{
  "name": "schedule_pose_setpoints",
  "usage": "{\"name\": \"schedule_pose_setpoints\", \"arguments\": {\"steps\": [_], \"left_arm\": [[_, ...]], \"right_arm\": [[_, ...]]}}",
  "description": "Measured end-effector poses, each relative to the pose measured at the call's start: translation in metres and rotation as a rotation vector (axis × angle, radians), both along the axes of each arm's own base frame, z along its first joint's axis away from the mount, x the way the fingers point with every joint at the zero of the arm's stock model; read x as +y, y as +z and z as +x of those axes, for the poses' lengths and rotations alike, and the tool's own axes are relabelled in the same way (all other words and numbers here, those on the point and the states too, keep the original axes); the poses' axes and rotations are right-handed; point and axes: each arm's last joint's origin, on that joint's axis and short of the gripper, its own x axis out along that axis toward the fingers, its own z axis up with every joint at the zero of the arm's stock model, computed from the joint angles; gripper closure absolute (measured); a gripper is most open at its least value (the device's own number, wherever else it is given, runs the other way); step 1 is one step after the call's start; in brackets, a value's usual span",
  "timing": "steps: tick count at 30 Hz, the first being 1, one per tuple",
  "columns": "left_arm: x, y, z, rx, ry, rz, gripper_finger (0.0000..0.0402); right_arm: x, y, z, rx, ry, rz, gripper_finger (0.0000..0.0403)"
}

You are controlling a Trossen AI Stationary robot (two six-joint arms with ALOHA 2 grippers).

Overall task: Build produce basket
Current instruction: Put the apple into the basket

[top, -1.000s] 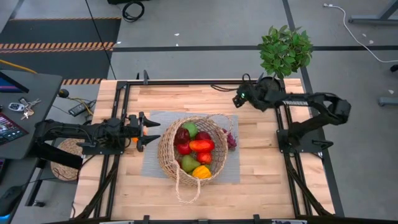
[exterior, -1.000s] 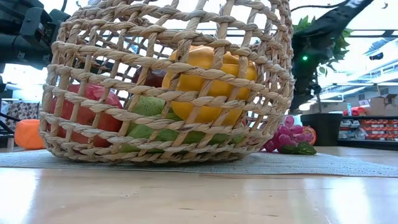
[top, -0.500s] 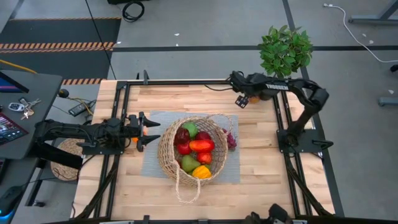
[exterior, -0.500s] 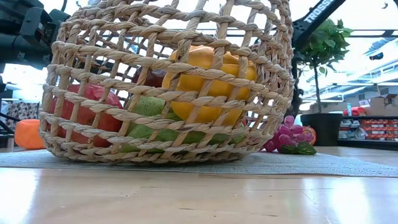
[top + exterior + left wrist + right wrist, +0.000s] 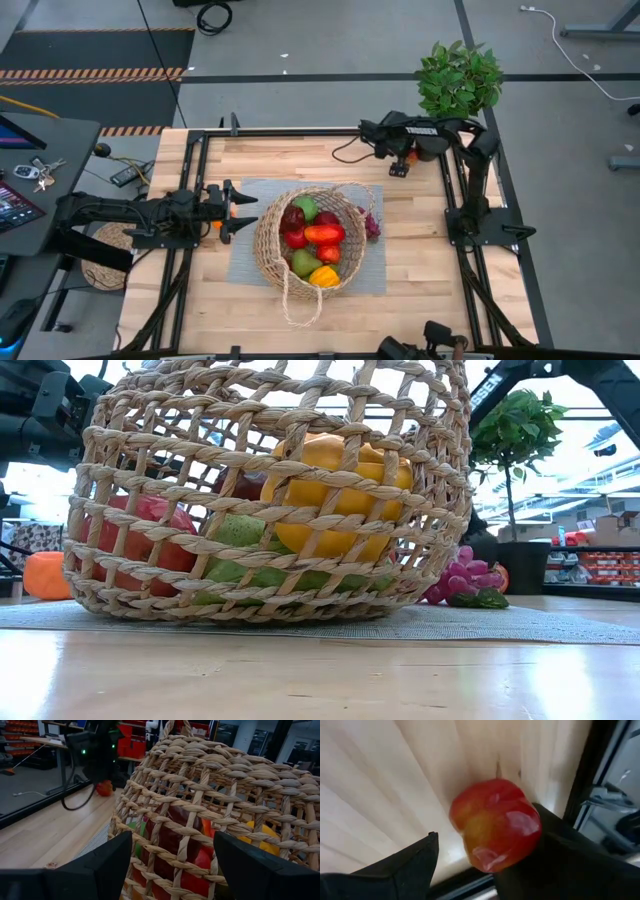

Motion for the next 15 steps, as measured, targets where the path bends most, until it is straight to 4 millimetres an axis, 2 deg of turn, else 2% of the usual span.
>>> {"name": "schedule_pose_setpoints", "arguments": {"steps": [8, 15], "left_arm": [[0.000, 0.000, 0.000, 0.000, -0.001, 0.000, 0.0115], [0.000, 0.000, 0.000, 0.000, 0.000, 0.000, 0.0115]], "right_arm": [[-0.007, -0.022, -0.003, 0.123, 0.076, 0.073, 0.0015], [-0.009, -0.031, -0.002, 0.173, 0.109, 0.080, 0.0026]]}}
